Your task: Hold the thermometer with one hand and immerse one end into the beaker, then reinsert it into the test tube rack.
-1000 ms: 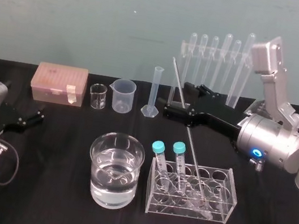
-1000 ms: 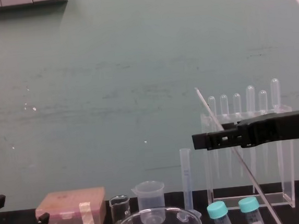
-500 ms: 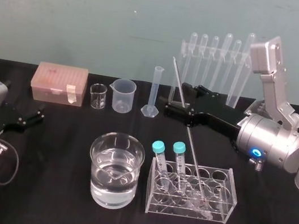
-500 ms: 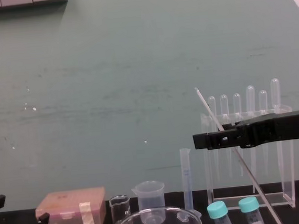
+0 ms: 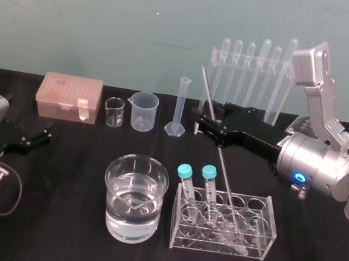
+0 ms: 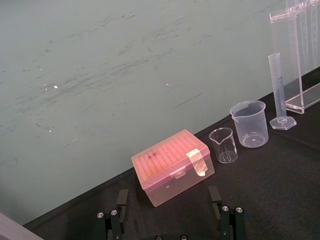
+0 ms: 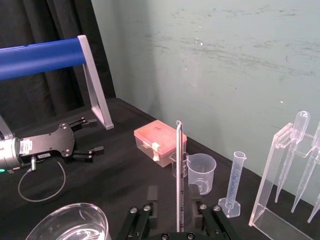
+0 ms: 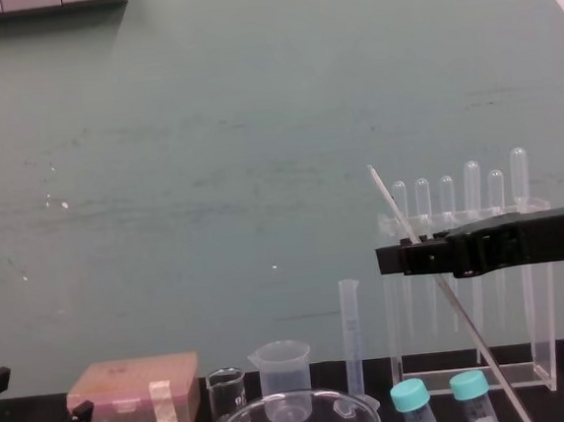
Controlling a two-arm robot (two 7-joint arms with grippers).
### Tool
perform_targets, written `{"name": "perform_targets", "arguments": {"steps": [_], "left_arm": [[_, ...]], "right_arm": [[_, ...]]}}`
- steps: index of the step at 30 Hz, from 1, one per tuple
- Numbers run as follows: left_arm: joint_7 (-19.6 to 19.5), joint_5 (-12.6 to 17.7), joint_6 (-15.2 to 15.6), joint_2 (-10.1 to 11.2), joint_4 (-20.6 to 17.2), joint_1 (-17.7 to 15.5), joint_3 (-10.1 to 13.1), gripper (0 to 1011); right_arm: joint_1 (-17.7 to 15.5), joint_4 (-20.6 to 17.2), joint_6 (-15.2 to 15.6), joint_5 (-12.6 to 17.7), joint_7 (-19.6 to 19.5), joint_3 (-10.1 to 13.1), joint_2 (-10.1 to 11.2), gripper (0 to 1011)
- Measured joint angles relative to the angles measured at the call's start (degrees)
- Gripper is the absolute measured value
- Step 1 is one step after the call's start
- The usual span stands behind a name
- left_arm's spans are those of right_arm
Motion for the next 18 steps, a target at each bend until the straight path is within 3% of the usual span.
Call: {"name": "perform_targets", "arguments": {"steps": [12,18], "left_arm": [[0.0,0.0,0.0,0.0,0.0,0.0,0.0,1008],[0.0,0.0,0.0,0.0,0.0,0.0,0.0,1008]], "right_arm": [[0.0,0.0,-0.05,0.07,0.06,0.0,0.0,67],[0.0,0.0,-0.05,0.07,0.08,0.0,0.0,56]]}}
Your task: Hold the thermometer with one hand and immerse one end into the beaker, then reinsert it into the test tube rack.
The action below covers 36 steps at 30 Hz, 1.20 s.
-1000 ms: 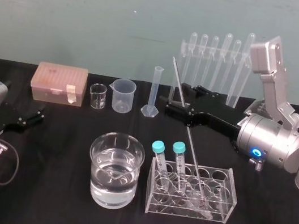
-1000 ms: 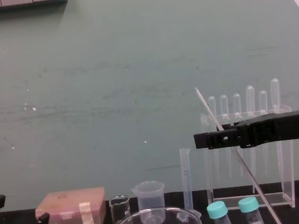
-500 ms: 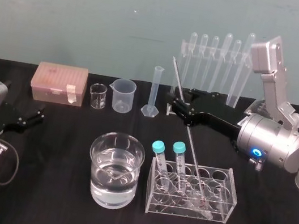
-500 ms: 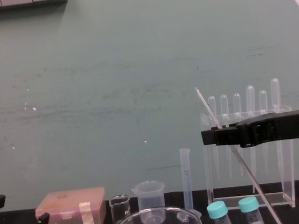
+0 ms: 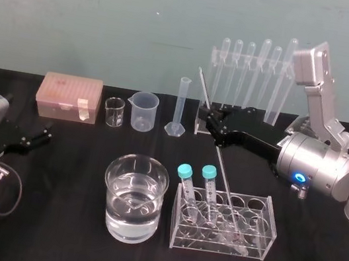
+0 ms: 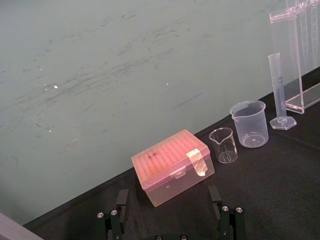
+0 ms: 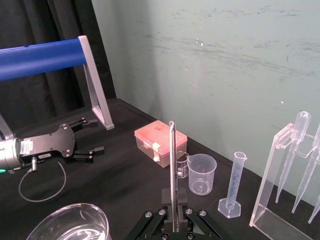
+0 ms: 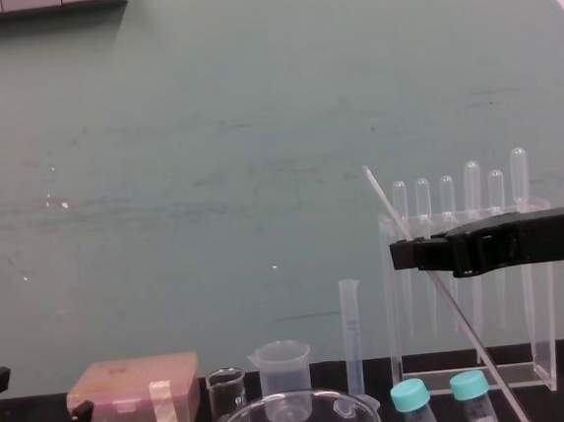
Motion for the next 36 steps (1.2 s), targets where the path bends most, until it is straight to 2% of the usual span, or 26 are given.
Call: {"name": "perform_targets", "arguments": {"steps": [5,8,11,14,17,21,22,24,28,32,36], "left_arm": [[0.0,0.0,0.0,0.0,0.0,0.0,0.0,1008],[0.0,0.0,0.0,0.0,0.0,0.0,0.0,1008],[0.0,0.0,0.0,0.0,0.0,0.0,0.0,1008],[0.0,0.0,0.0,0.0,0.0,0.0,0.0,1008],[0.0,0.0,0.0,0.0,0.0,0.0,0.0,1008],[0.0,0.0,0.0,0.0,0.0,0.0,0.0,1008],[0.0,0.0,0.0,0.0,0.0,0.0,0.0,1008],[0.0,0.0,0.0,0.0,0.0,0.0,0.0,1008],[0.0,0.0,0.0,0.0,0.0,0.0,0.0,1008],[0.0,0.0,0.0,0.0,0.0,0.0,0.0,1008],[0.0,0.0,0.0,0.0,0.0,0.0,0.0,1008]], "right_arm": [[-0.03,0.0,-0.05,0.01,0.0,0.02,-0.01,56],[-0.84,-0.06,-1.6,0.26,-0.02,0.72,-0.27,56],[-1.96,-0.39,-4.51,0.45,0.09,1.89,-0.6,56],[-3.53,-0.99,-9.62,0.79,1.06,3.61,-1.01,56],[-4.69,-1.48,-12.76,0.95,1.85,4.78,-1.11,56],[-7.55,-2.44,-18.25,2.21,3.63,7.43,-1.15,56],[-7.55,-2.44,-18.25,2.21,3.63,7.43,-1.15,56],[-9.78,-2.79,-21.42,3.29,4.54,9.28,-1.3,56],[-12.54,-3.08,-24.63,4.52,5.31,11.38,-1.72,56],[-14.25,-3.42,-26.4,5.29,6.0,12.89,-2.06,56],[-14.43,-3.8,-26.86,6.66,7.23,13.99,-2.42,56]]}}
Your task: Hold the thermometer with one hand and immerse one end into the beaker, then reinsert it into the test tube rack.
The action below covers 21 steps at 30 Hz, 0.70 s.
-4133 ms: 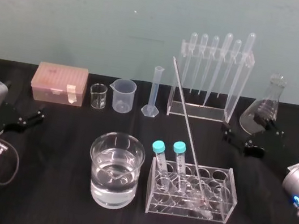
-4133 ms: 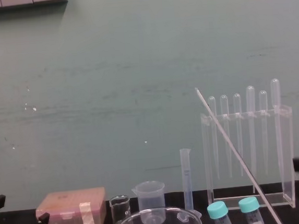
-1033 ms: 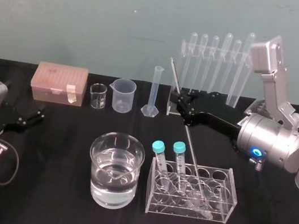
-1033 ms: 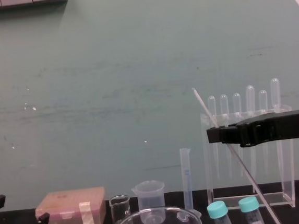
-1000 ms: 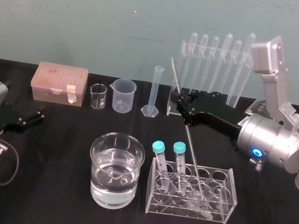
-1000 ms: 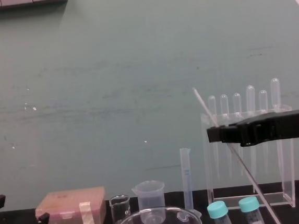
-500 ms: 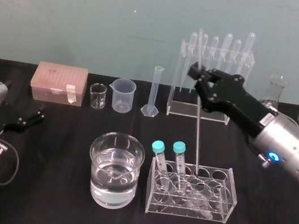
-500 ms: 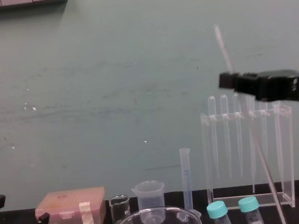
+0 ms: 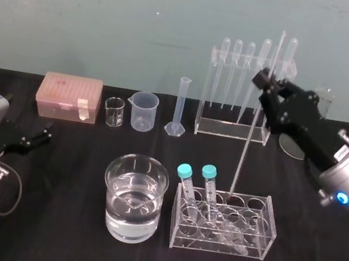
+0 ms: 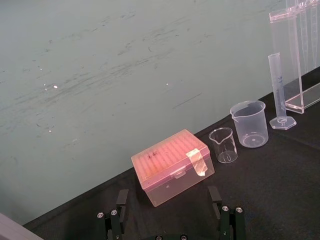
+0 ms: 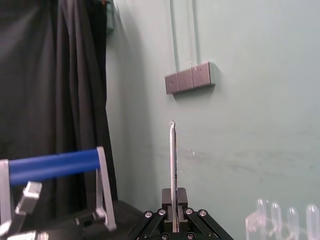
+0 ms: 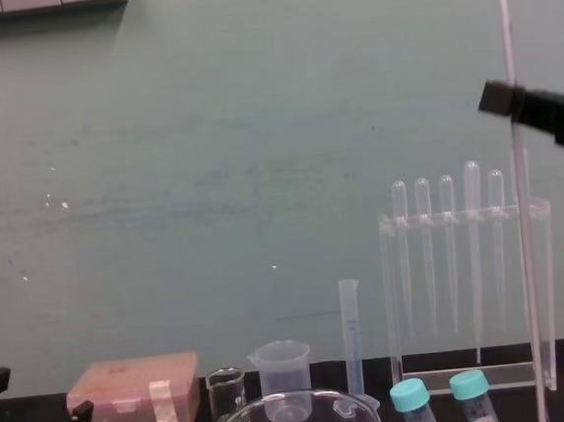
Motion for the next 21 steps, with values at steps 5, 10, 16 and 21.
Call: {"name": "perform_targets", "arguments": {"steps": [5,10,16,21], "left_arm": [[0.0,0.0,0.0,0.0,0.0,0.0,0.0,1008],[0.0,0.0,0.0,0.0,0.0,0.0,0.0,1008],[0.0,0.0,0.0,0.0,0.0,0.0,0.0,1008],[0.0,0.0,0.0,0.0,0.0,0.0,0.0,1008]], "right_arm": [[2.24,-0.7,1.59,2.49,1.65,0.84,-0.04,56],[7.66,-1.05,4.66,5.77,3.43,0.96,-0.02,56],[15.73,2.5,6.07,6.85,5.68,-2.03,-1.87,56],[20.64,6.6,5.82,7.01,8.83,-6.67,-5.52,56]]}}
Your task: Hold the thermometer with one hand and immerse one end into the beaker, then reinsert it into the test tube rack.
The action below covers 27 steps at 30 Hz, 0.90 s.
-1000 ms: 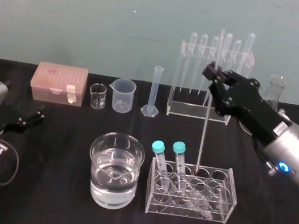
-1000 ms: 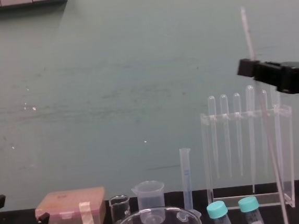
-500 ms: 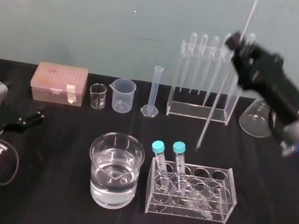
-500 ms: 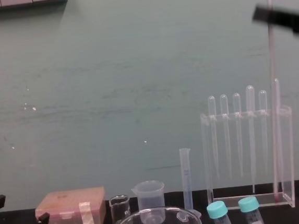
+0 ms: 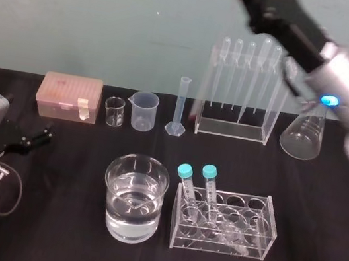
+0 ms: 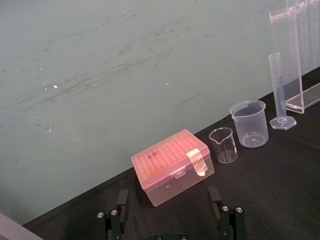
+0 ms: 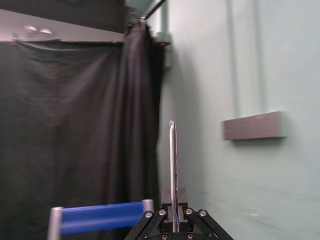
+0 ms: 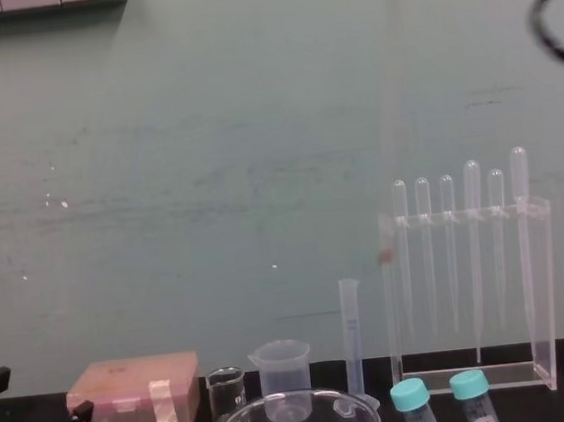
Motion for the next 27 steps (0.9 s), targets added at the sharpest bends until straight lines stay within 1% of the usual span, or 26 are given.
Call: {"name": "perform_targets", "arguments": {"steps": [3,4,5,6,9,10,15,16,19,27], "left_arm": [[0.0,0.0,0.0,0.0,0.0,0.0,0.0,1008],[0.0,0.0,0.0,0.0,0.0,0.0,0.0,1008],[0.0,0.0,0.0,0.0,0.0,0.0,0.0,1008],[0.0,0.0,0.0,0.0,0.0,0.0,0.0,1008],[0.0,0.0,0.0,0.0,0.0,0.0,0.0,1008],[0.0,0.0,0.0,0.0,0.0,0.0,0.0,1008],[0.0,0.0,0.0,0.0,0.0,0.0,0.0,1008],[0.0,0.0,0.0,0.0,0.0,0.0,0.0,1008],[0.0,0.0,0.0,0.0,0.0,0.0,0.0,1008],[0.0,0.0,0.0,0.0,0.0,0.0,0.0,1008]], "right_arm": [[1.26,1.63,0.01,0.33,1.61,-2.34,-1.77,56],[1.83,2.66,0.07,0.52,2.72,-3.79,-2.72,56],[2.03,3.09,0.15,0.57,3.12,-4.43,-3.12,56],[2.51,4.0,0.46,0.71,4.23,-5.99,-3.96,56],[2.95,5.17,0.81,0.84,5.66,-7.72,-4.77,56],[3.21,5.94,0.88,0.92,6.61,-8.92,-5.26,56],[3.63,8.66,0.46,0.69,8.53,-11.46,-5.96,56],[3.67,9.74,0.11,0.4,9.09,-12.19,-6.01,56],[3.72,11.6,-0.77,-0.36,10.2,-13.43,-6.04,56],[3.04,15.25,-3.41,-2.21,11.99,-15.06,-6.3,56]]}}
